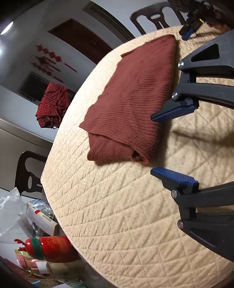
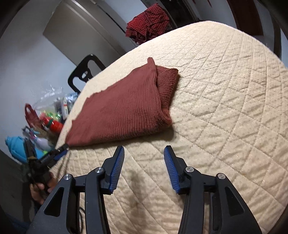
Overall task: Fold small clothes
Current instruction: 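Close both grippers on the sweater's side edge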
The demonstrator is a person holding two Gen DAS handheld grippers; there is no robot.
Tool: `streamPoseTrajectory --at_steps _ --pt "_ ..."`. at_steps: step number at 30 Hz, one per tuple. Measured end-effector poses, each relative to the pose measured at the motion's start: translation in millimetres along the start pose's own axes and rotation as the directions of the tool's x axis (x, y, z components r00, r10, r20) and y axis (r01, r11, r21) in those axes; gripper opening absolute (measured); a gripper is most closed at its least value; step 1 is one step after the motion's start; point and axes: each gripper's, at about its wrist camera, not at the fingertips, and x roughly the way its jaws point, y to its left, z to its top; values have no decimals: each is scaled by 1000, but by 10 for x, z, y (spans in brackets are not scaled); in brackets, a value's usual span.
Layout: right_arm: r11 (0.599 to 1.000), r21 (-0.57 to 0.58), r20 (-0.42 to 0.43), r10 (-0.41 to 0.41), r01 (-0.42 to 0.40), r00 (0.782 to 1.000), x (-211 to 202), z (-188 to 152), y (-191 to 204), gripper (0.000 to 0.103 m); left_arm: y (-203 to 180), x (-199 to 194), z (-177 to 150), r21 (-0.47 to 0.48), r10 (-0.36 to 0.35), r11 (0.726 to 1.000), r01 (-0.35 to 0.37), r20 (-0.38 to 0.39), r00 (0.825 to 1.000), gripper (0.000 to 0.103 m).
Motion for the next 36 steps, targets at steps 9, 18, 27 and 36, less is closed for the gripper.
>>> streamPoseTrajectory --at_steps 9,18,27,36 --pt "983 157 63 84 -93 994 95 116 -149 50 17 140 140 -41 -20 999 21 14 1000 56" --pt "971 229 104 49 -72 993 120 212 -221 46 25 171 165 -28 -9 1000 10 21 1000 29" --pt "987 157 83 8 -21 996 98 265 -101 12 -56 70 203 22 -31 999 30 32 999 19" --pt "988 155 53 16 -24 998 -238 38 -150 12 -24 -327 -52 56 -97 994 97 11 995 18"
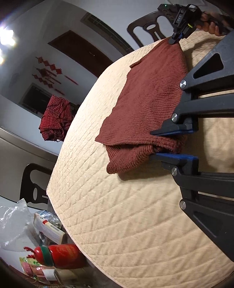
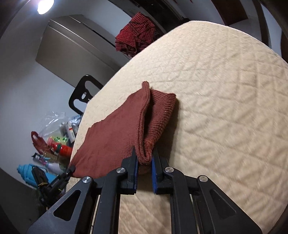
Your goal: Fold small clothes
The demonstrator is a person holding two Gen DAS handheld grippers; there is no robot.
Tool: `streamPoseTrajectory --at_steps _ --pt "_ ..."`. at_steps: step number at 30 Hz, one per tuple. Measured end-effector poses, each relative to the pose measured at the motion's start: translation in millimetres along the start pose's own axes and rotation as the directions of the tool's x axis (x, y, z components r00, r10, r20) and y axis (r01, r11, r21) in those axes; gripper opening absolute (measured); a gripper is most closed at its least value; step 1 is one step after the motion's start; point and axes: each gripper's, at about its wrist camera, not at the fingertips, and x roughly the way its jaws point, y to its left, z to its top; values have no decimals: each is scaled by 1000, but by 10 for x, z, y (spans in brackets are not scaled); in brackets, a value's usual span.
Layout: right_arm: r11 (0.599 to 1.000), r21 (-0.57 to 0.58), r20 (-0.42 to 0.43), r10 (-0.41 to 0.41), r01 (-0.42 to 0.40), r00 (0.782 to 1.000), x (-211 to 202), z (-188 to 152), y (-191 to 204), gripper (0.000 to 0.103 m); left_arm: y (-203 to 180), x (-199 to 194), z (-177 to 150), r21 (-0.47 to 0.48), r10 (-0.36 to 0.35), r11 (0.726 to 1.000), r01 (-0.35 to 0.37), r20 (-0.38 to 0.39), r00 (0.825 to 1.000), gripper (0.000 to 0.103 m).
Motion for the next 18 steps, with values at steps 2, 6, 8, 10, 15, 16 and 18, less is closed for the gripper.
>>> streamPoseTrajectory --at_steps 2,6,8,10,15,16,18 --pt "1000 2 -16 -6 6 1000 -79 -93 -23 12 21 -86 -100 0 -6 1000 6 -10 1000 18" --pt "1000 10 -40 -27 28 999 -221 -269 -80 12 59 -223 -338 -10 -12 1000 12 -39 999 18" --pt "999 14 -52 -36 37 998 -228 -350 -148 12 78 -224 -429 -11 -12 1000 12 -55 998 18" --pt "999 33 -70 -34 36 997 -187 -387 -225 12 118 -175 -466 -20 -3 1000 2 -71 997 19" --pt "999 -15 -51 -40 39 998 -291 -355 -182 16 96 -242 -421 -5 13 1000 -13 -70 998 22" --pt "998 -48 -33 -51 50 998 -346 -352 -131 17 81 -282 -408 11 24 1000 -23 -63 998 22" --pt "991 -106 14 -81 82 997 -455 -345 -34 17 73 -368 -377 36 51 998 -49 -45 998 22"
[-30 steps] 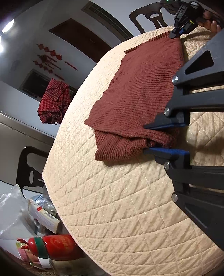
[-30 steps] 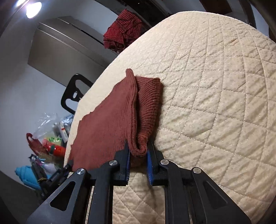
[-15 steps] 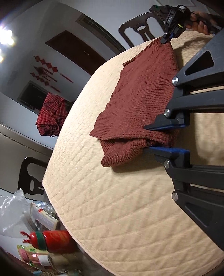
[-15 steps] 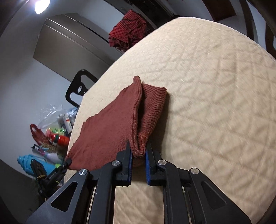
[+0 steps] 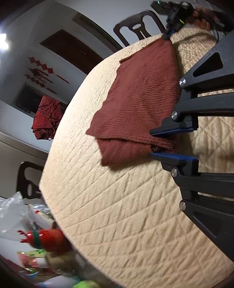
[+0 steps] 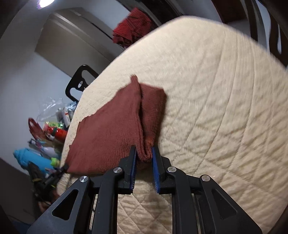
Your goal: Fold small clothes
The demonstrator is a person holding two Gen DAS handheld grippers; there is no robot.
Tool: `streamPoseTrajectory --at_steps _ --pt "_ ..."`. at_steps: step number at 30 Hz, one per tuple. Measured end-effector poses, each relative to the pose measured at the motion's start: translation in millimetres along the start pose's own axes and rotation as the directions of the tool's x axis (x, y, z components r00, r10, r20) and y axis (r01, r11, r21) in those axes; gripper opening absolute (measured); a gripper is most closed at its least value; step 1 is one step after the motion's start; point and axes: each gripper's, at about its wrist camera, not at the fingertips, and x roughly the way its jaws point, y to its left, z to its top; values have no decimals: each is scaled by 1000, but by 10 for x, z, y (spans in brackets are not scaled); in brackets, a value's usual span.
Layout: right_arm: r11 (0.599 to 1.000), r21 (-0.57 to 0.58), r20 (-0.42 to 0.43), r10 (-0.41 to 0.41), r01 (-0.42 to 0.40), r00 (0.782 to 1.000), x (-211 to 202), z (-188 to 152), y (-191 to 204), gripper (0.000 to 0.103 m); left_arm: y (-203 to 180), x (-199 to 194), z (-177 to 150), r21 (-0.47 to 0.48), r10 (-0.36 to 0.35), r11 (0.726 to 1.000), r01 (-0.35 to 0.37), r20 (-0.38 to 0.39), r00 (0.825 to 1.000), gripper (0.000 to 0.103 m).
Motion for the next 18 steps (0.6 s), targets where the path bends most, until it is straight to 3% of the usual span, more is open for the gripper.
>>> streamPoseTrajectory --at_steps 4,7,10,13,14,18 --pt "995 -95 83 -14 22 996 -66 86 231 17 -17 -117 128 12 24 1000 -25 55 998 22" --pt "991 -136 82 0 11 997 105 147 351 17 -155 -57 260 42 -1 999 -3 81 997 22" --pt "989 -148 60 14 -5 998 368 195 383 17 -371 165 343 82 -38 996 33 66 997 22" --pt "992 -122 27 -40 43 999 606 219 265 17 -467 456 324 105 -44 994 42 14 999 22" --pt "993 -105 23 -50 52 998 648 218 204 9 -456 541 297 105 -31 994 32 -8 999 22" --pt "995 -90 34 -50 53 998 563 238 197 6 -387 530 230 95 -36 995 38 -16 999 22"
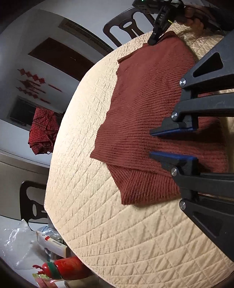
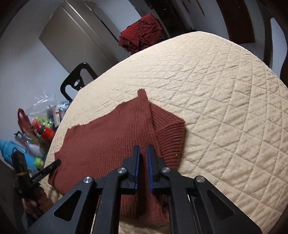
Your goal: Fold small clothes
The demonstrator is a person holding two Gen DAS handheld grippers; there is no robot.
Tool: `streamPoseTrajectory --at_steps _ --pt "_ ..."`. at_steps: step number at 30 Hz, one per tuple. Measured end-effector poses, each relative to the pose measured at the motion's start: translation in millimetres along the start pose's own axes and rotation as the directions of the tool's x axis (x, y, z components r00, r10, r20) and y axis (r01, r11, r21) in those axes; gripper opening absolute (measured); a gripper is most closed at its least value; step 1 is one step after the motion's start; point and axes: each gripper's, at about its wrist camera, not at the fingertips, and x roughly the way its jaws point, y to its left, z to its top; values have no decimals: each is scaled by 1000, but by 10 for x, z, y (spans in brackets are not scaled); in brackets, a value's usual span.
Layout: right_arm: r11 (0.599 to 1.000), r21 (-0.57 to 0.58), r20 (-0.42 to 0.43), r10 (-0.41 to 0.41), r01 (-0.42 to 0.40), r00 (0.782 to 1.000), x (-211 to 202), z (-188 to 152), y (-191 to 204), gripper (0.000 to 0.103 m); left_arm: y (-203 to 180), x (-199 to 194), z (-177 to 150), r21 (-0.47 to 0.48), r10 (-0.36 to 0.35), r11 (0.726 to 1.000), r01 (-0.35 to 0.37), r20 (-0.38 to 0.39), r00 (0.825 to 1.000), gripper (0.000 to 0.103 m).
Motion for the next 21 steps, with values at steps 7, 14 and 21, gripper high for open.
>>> streamPoseTrajectory --at_steps 7,14,21 --pt "998 -54 17 33 -32 999 52 202 270 8 -213 -10 266 65 28 997 -30 38 999 22" --pt "999 -25 -1 -38 38 999 375 374 139 8 -148 406 415 64 101 993 -101 -3 995 22" --pt "999 -15 -6 -31 31 1000 321 412 163 9 -73 320 360 29 84 996 -84 9 996 22"
